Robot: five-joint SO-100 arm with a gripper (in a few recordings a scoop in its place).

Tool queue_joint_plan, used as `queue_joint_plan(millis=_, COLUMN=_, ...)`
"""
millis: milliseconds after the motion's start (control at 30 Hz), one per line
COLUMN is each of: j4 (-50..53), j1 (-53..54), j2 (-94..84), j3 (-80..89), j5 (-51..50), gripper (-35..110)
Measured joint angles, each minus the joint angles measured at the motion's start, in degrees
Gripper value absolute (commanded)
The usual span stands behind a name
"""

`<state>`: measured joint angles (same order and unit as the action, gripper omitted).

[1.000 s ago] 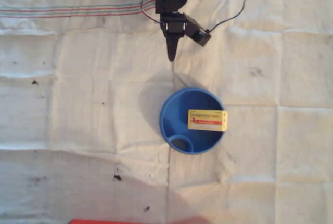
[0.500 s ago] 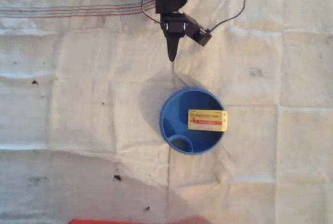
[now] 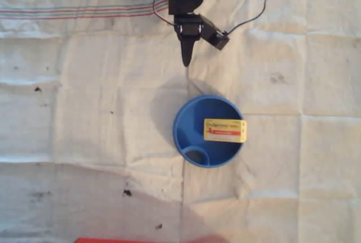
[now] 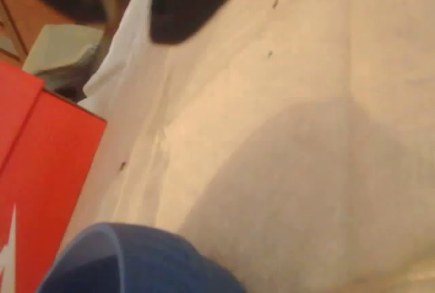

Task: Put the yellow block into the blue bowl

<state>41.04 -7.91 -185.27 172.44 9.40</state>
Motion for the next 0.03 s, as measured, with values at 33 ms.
queue_joint_plan(millis=33, j4=0.0, j1=0.0, j2=0.0, j3=0.0, j5=0.0, gripper=0)
